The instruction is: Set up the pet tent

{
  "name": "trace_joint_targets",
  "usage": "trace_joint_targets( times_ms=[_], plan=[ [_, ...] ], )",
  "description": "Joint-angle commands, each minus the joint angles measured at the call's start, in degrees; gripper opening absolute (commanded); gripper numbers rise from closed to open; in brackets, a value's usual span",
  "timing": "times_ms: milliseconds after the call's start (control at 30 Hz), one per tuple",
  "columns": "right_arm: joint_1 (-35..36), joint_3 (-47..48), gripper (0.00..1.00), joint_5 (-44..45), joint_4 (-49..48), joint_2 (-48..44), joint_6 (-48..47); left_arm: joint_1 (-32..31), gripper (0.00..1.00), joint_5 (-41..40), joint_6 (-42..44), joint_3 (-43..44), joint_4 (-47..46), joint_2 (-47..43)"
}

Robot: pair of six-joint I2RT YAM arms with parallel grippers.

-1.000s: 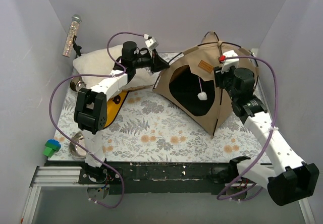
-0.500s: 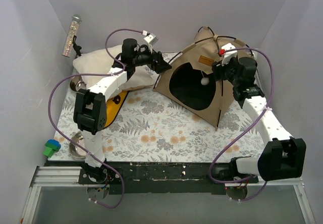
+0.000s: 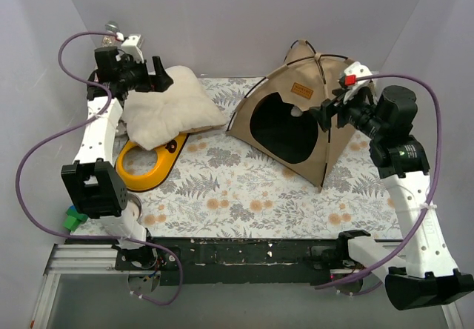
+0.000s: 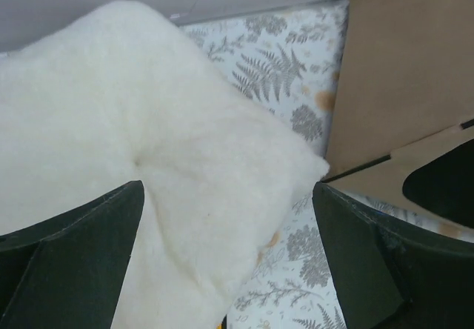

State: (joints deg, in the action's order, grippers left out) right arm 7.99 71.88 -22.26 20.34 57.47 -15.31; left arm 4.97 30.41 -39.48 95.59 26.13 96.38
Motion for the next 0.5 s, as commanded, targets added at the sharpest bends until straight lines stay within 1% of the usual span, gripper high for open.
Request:
trace_joint_targets(
  times_ms=[0, 100, 167, 233, 333, 433, 467],
  plan=[
    [7.63, 1.51, 0.84, -3.23, 7.87, 4.04, 2.13, -3.82, 0.98, -4.04, 12.9, -0.15, 10.07, 3.8],
    [12.83, 3.97, 0.85, -1.82, 10.68, 7.99, 1.51, -8.74, 0.98, -7.38, 25.38, 1.0, 13.67, 6.36],
    [13.98, 4.85, 0.85, -1.82, 11.21, 9.67, 1.51, -11.55, 0.98, -10.35, 32.68, -0.4, 14.91, 6.98],
    [14.6, 5.11, 0.85, -2.08, 11.13, 10.64, 1.51, -13.75, 0.98, -13.0, 38.05, -2.42, 14.91, 7.33],
    [15.13, 5.55, 0.85, -2.08, 10.78, 11.52, 1.6, -16.3, 0.98, -18.71, 43.51, -7.42, 10.89, 8.21],
    [15.65, 5.9, 0.85, -1.91, 10.34, 12.13, 2.13, -17.54, 0.98, -24.77, 47.47, -13.05, 4.83, 9.0],
    [15.65, 6.08, 0.85, -1.91, 10.34, 12.05, 2.21, -17.63, 0.91, -25.83, 48.7, -14.19, 3.85, 9.18]
  ],
)
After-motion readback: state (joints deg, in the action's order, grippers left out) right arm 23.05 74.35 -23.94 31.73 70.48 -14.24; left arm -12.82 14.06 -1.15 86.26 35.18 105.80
